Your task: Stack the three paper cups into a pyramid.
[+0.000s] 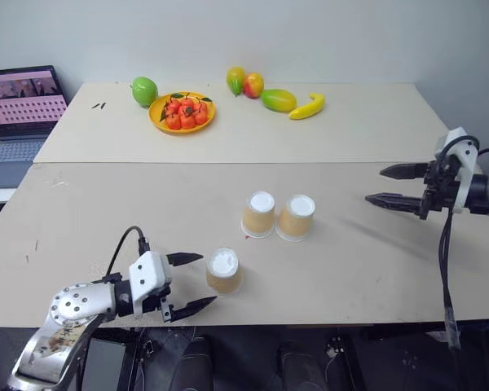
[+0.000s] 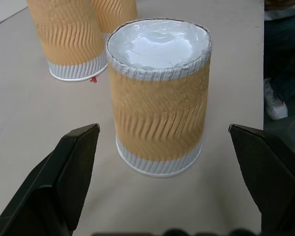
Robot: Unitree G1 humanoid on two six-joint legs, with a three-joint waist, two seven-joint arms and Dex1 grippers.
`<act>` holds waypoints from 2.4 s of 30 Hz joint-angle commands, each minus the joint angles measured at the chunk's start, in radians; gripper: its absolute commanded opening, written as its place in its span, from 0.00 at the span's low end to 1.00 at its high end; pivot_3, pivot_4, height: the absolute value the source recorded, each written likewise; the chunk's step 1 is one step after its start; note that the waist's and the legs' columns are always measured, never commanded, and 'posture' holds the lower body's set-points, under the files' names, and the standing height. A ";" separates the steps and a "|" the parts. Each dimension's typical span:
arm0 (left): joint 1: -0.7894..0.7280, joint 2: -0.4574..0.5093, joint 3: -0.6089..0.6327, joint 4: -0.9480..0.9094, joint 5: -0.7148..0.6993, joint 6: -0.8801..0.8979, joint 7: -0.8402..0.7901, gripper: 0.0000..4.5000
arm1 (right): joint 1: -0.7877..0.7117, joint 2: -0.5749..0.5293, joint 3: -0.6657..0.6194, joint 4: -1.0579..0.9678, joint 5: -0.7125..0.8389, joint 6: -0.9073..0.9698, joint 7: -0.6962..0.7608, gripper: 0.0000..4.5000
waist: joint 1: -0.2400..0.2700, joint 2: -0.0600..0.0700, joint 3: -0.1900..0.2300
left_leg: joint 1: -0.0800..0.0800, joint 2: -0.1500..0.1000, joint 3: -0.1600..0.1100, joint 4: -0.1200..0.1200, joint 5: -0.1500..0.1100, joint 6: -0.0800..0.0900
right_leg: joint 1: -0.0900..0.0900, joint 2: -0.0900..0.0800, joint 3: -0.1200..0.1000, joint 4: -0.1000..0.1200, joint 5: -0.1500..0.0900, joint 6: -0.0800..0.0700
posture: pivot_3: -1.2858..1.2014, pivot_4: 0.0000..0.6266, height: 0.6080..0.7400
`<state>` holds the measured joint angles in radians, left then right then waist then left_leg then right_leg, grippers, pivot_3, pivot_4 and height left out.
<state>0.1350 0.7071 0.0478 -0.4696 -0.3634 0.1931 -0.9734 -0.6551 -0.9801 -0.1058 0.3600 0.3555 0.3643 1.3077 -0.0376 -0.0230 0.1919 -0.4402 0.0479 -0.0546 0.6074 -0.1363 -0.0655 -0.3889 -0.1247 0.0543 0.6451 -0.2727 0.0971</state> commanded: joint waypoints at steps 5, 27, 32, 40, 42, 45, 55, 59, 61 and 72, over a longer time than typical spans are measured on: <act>-0.138 -0.088 -0.074 0.099 0.035 -0.055 0.035 1.00 | -0.019 -0.087 -0.036 -0.103 0.016 0.073 0.011 0.99 | 0.002 0.001 -0.001 | 0.000 0.000 0.000 0.000 0.000 0.000 | 0.000 0.000 0.000 0.000 0.000 0.000 | 0.52 0.24 0.94; -0.291 -0.221 -0.181 0.204 0.053 -0.091 0.049 1.00 | -0.025 -0.166 -0.047 -0.101 0.013 0.090 0.043 0.99 | -0.001 0.001 -0.001 | 0.000 0.000 0.000 0.001 0.000 0.000 | 0.000 0.000 0.000 0.000 0.000 0.001 | 0.52 0.24 0.94; -0.308 -0.221 -0.171 0.180 0.037 -0.066 0.058 0.72 | -0.014 -0.160 -0.046 -0.108 0.018 0.095 0.036 1.00 | 0.000 0.001 -0.001 | 0.000 0.000 0.000 0.001 0.000 0.000 | 0.000 0.000 0.000 0.000 0.000 0.001 | 0.52 0.24 0.94; -0.345 -0.199 -0.114 0.071 -0.039 0.062 0.110 0.68 | -0.009 -0.134 -0.032 -0.096 0.015 0.081 0.028 1.00 | 0.000 0.001 -0.001 | 0.000 0.000 0.000 0.001 0.000 0.000 | 0.000 0.000 0.000 0.000 0.000 0.001 | 0.52 0.24 0.94; -0.369 -0.183 -0.091 0.031 -0.074 0.120 0.124 0.68 | -0.012 -0.124 -0.027 -0.095 0.015 0.082 0.026 1.00 | 0.000 0.001 -0.001 | 0.000 0.000 0.000 0.001 0.000 0.000 | 0.000 0.000 0.000 0.001 0.000 0.001 | 0.52 0.24 0.94; -0.437 -0.148 -0.033 -0.026 -0.172 0.244 0.148 0.68 | -0.016 -0.108 -0.022 -0.095 0.013 0.082 0.021 1.00 | -0.001 0.001 -0.001 | 0.000 0.000 0.000 0.001 0.000 0.000 | 0.001 0.000 0.000 0.001 0.000 0.001 | 0.52 0.24 0.94; -0.860 -0.160 -0.031 0.178 -0.345 0.505 0.156 0.68 | 0.067 -0.036 -0.055 -0.165 0.049 0.106 -0.036 1.00 | 0.006 0.001 0.000 | 0.000 -0.002 -0.002 0.003 0.000 0.000 | 0.002 0.000 0.000 0.001 0.000 0.003 | 0.52 0.24 0.94; -0.982 -0.202 -0.084 0.340 -0.311 0.478 0.079 0.68 | 0.182 -0.021 -0.112 -0.284 0.101 0.152 -0.073 1.00 | 0.011 0.001 0.000 | 0.000 -0.002 -0.002 0.002 0.000 0.000 | 0.001 0.000 0.000 0.001 0.000 0.003 | 0.52 0.24 0.94; -1.021 -0.232 -0.120 0.424 -0.273 0.436 0.036 0.68 | 0.250 -0.003 -0.148 -0.361 0.132 0.182 -0.107 1.00 | 0.014 0.001 0.000 | -0.001 -0.002 -0.002 0.002 0.000 0.000 | 0.001 0.000 0.001 0.001 0.000 0.003 | 0.52 0.24 0.94; -1.145 -0.368 -0.199 0.738 -0.110 0.206 -0.117 0.68 | 0.445 0.084 -0.235 -0.622 0.226 0.291 -0.282 1.00 | 0.023 0.000 0.000 | -0.001 -0.003 -0.002 0.002 0.000 0.000 | 0.002 0.000 0.001 0.000 0.000 0.003 | 0.52 0.24 0.94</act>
<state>-0.9818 0.3500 -0.1459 0.2596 -0.4945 0.4496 -1.0623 -0.2169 -0.8986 -0.2943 -0.2116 0.5555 0.6441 1.0497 -0.0141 -0.0227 0.1915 -0.4411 0.0454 -0.0568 0.6095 -0.1361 -0.0655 -0.3871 -0.1247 0.0549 0.6449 -0.2725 0.1000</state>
